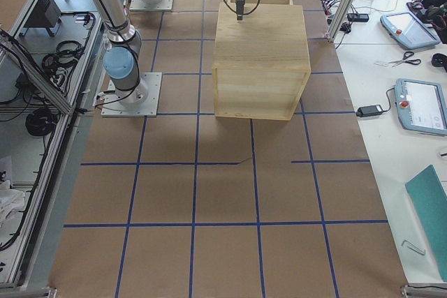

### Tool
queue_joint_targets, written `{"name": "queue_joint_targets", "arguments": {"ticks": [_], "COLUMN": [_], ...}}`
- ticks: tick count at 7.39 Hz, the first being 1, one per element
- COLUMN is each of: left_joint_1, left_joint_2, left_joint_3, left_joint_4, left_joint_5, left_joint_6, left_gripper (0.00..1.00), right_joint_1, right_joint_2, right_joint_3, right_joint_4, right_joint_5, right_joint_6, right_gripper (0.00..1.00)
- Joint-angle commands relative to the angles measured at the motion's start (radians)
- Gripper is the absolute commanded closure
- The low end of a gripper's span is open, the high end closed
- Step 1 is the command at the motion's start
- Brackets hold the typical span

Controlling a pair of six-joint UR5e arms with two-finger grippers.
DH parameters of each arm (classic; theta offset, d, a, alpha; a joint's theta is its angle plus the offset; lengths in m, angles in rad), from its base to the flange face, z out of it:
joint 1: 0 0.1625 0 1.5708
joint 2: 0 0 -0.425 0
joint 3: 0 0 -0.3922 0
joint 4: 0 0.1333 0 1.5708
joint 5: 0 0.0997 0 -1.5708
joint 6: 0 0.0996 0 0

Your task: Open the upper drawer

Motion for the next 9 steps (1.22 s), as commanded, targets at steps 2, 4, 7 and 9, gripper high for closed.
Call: {"name": "queue_joint_targets", "arguments": {"ticks": [2,4,7,9], "left_joint_1": [0.001,0.0,0.0,0.001], "left_joint_2": [0.002,0.006,-0.004,-0.009], "left_joint_3": [0.005,0.007,0.002,0.002], "left_joint_4": [0.001,0.0,0.004,0.006], "left_joint_5": [-0.01,-0.027,-0.023,-0.023], "left_joint_6": [-0.001,-0.001,0.0,0.0], "left_gripper": [0.0,0.0,0.0,0.0], "right_joint_1": [0.0,0.0,0.0,0.0], "right_joint_2": [0.0,0.0,0.0,0.0], "right_joint_3": [0.0,0.0,0.0,0.0], "right_joint_4": [0.0,0.0,0.0,0.0], "right_joint_5": [0.0,0.0,0.0,0.0], "right_joint_6": [0.0,0.0,0.0,0.0], "right_gripper": [0.0,0.0,0.0,0.0]}}
